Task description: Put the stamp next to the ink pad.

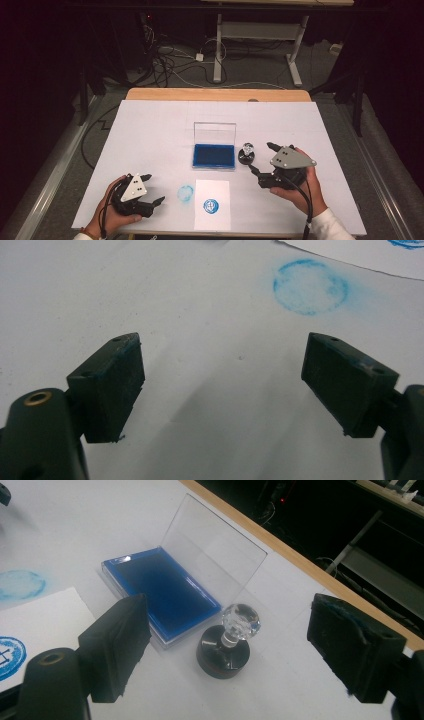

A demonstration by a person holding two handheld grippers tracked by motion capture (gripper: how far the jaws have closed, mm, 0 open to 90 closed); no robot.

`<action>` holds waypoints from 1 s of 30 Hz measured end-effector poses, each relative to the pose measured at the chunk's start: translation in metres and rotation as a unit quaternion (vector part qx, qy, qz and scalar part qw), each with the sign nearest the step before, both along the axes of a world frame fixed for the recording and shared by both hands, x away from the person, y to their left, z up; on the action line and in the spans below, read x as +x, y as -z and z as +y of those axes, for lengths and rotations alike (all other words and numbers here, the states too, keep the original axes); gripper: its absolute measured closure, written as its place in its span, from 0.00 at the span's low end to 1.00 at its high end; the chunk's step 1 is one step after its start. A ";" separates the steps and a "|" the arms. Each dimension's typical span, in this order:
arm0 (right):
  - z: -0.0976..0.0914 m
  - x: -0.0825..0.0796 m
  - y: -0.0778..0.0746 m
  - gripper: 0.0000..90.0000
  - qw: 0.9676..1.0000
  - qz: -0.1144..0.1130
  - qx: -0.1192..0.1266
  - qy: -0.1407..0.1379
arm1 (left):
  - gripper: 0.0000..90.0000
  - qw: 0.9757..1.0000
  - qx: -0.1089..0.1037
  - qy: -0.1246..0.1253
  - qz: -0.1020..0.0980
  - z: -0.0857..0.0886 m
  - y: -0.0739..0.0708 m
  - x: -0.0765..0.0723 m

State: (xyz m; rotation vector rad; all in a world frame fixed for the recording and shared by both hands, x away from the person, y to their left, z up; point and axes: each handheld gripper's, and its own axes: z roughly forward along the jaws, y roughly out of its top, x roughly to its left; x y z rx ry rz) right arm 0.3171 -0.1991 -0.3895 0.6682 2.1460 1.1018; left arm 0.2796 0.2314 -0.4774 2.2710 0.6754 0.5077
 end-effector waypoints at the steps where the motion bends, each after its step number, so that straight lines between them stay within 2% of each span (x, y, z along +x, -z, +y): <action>1: -0.001 0.000 0.000 0.20 1.000 -0.001 -0.003 0.000 | 0.19 1.000 0.000 0.000 0.000 0.000 0.000 0.000; 18: -0.012 -0.011 0.012 0.20 1.000 0.000 -0.009 -0.001 | 0.19 1.000 0.004 0.001 0.001 -0.001 0.001 0.000; 25: -0.020 -0.017 0.019 0.18 1.000 -0.012 -0.002 0.009 | 0.19 1.000 0.006 0.002 0.002 -0.001 0.001 0.000; 30: -0.025 -0.021 0.027 0.18 1.000 -0.010 -0.012 0.008 | 0.19 1.000 0.006 0.003 0.003 -0.002 0.001 0.000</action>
